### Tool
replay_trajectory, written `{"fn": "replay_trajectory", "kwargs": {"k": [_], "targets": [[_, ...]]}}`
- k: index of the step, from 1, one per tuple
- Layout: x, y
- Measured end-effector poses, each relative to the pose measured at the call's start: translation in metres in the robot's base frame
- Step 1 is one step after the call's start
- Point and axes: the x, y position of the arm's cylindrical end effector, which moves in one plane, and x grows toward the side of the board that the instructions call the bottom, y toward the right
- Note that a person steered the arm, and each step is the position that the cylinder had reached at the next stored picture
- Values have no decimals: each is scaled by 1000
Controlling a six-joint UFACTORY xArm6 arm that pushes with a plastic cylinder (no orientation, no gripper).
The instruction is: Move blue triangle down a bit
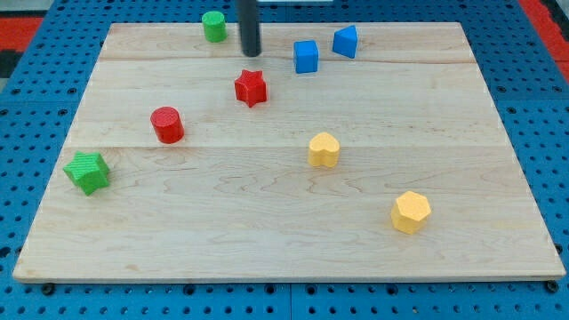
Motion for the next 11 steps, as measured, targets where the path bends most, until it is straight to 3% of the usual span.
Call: {"fn": "replay_trajectory", "kwargs": {"k": [2, 5, 7, 8, 9, 10, 11], "targets": [[-6, 79], [-11, 118], [-57, 116], [-54, 167], [-42, 167], [-57, 170], [-39, 170]]}}
